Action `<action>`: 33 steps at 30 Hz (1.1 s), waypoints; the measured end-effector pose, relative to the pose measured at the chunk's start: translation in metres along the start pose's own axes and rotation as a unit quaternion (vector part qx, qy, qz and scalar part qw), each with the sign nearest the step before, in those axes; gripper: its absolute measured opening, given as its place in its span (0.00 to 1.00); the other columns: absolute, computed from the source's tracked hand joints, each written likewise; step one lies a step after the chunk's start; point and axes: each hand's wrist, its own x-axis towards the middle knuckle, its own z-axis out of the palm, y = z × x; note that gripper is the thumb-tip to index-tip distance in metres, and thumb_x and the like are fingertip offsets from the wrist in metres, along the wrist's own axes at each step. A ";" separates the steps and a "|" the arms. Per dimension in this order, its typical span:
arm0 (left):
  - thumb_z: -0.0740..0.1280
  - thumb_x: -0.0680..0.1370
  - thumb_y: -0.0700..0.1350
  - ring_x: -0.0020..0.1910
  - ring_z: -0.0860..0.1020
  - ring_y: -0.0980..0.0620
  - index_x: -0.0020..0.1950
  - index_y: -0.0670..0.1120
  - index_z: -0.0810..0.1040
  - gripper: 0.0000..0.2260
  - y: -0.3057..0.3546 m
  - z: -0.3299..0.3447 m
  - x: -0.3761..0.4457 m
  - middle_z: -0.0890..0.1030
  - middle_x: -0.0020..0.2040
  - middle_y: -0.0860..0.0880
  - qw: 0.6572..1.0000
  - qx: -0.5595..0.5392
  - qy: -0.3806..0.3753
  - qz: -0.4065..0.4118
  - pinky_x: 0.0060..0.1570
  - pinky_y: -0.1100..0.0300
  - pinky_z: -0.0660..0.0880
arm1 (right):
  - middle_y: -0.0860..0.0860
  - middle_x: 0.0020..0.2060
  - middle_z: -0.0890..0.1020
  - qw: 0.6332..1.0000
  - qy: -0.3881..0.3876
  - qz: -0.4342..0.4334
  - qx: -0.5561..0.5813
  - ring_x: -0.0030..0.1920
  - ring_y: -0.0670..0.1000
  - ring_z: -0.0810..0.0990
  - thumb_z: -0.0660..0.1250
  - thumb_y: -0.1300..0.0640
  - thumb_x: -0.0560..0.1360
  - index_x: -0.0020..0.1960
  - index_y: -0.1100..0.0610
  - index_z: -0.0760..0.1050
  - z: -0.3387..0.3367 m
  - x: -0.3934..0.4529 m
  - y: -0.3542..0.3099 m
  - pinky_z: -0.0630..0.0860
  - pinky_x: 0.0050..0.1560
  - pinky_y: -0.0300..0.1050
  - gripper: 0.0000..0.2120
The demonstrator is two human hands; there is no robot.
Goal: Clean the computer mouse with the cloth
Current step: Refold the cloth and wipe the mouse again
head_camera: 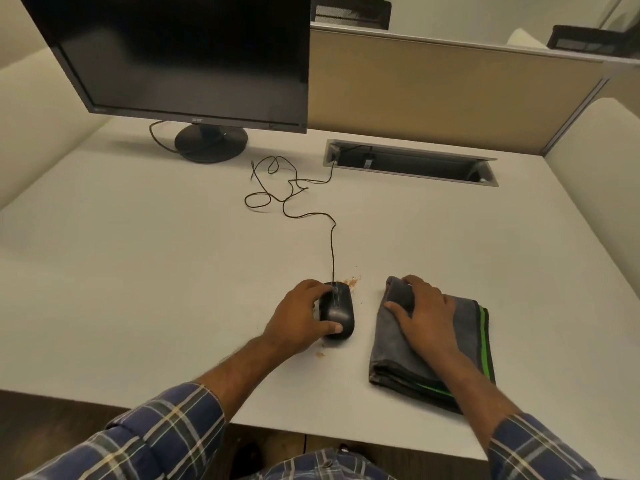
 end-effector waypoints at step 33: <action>0.74 0.71 0.53 0.68 0.71 0.48 0.72 0.48 0.72 0.31 0.010 0.002 -0.003 0.73 0.70 0.49 0.997 0.078 -0.025 -0.010 0.66 0.53 0.69 | 0.50 0.39 0.78 0.977 -0.119 -0.160 -0.076 0.43 0.54 0.75 0.61 0.57 0.77 0.54 0.46 0.82 0.012 0.021 -0.077 0.62 0.50 0.49 0.13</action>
